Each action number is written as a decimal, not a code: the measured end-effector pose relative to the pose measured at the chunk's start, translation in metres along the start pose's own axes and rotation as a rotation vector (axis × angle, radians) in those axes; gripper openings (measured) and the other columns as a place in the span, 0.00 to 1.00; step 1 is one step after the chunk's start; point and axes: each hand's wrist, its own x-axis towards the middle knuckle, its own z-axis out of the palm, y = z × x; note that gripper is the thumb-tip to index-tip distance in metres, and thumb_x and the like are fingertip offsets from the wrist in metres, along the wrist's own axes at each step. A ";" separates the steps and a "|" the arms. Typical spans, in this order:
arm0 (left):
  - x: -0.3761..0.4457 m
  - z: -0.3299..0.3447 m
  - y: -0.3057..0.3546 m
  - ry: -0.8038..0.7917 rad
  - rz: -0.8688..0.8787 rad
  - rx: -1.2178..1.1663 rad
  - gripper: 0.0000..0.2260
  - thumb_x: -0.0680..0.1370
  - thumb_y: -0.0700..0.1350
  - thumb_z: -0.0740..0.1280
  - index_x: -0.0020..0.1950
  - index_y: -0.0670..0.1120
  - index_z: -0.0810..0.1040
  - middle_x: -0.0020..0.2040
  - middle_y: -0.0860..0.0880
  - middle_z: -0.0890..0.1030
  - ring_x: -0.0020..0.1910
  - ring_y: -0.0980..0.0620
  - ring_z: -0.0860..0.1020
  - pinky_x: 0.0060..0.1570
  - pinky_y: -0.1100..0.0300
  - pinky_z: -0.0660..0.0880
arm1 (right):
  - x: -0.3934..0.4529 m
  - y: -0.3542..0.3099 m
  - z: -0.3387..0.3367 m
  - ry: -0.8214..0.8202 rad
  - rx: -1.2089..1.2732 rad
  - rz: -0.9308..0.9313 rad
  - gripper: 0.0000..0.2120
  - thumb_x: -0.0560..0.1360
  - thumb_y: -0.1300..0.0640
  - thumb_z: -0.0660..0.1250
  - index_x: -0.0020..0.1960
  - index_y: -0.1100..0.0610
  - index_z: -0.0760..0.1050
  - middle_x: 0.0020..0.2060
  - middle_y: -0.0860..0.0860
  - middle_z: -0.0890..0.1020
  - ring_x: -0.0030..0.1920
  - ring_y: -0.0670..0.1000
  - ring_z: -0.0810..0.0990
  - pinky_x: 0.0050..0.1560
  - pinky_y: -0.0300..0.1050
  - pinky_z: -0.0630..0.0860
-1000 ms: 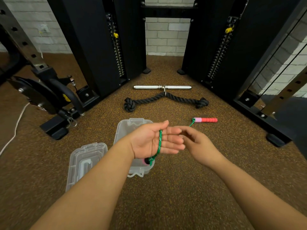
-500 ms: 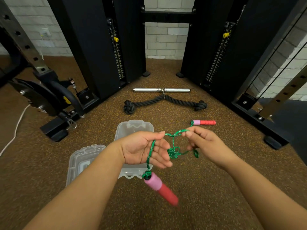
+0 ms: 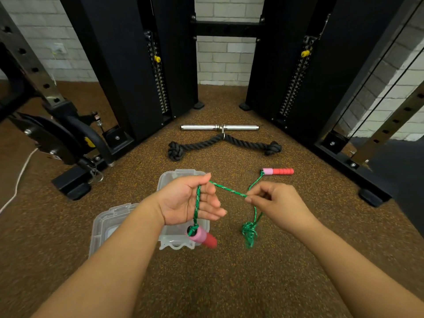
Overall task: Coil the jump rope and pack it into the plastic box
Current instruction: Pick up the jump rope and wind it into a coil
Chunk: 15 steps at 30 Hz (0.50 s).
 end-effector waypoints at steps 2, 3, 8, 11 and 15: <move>0.000 0.003 0.000 -0.018 -0.002 0.012 0.20 0.76 0.51 0.57 0.30 0.43 0.80 0.29 0.43 0.83 0.34 0.44 0.85 0.33 0.56 0.82 | 0.002 0.003 0.005 0.113 0.036 0.016 0.05 0.70 0.57 0.74 0.37 0.50 0.79 0.30 0.46 0.80 0.28 0.41 0.74 0.30 0.36 0.72; 0.000 0.005 0.000 -0.032 -0.007 0.023 0.20 0.75 0.51 0.57 0.30 0.43 0.80 0.30 0.43 0.83 0.34 0.44 0.85 0.34 0.56 0.82 | 0.002 0.006 0.009 0.134 -0.011 0.005 0.07 0.69 0.57 0.75 0.36 0.50 0.78 0.32 0.46 0.80 0.30 0.42 0.75 0.32 0.37 0.72; 0.006 0.018 -0.006 -0.160 -0.078 0.138 0.22 0.77 0.52 0.54 0.32 0.44 0.81 0.32 0.43 0.84 0.37 0.45 0.85 0.39 0.56 0.82 | 0.002 0.009 0.025 -0.267 0.124 0.050 0.10 0.72 0.56 0.72 0.50 0.46 0.75 0.36 0.47 0.77 0.36 0.45 0.74 0.40 0.40 0.72; 0.007 0.020 -0.006 -0.179 -0.097 0.178 0.23 0.77 0.53 0.54 0.33 0.45 0.81 0.34 0.44 0.84 0.39 0.46 0.85 0.43 0.55 0.81 | 0.001 -0.001 0.014 -0.487 0.432 0.010 0.09 0.77 0.54 0.64 0.55 0.53 0.78 0.37 0.52 0.79 0.38 0.48 0.77 0.46 0.43 0.74; 0.005 0.017 -0.004 -0.157 -0.100 0.201 0.23 0.78 0.53 0.53 0.33 0.45 0.81 0.33 0.44 0.84 0.39 0.46 0.85 0.44 0.55 0.80 | 0.008 0.003 -0.015 -0.263 0.322 -0.024 0.10 0.74 0.45 0.65 0.47 0.48 0.83 0.37 0.46 0.82 0.40 0.47 0.79 0.50 0.51 0.76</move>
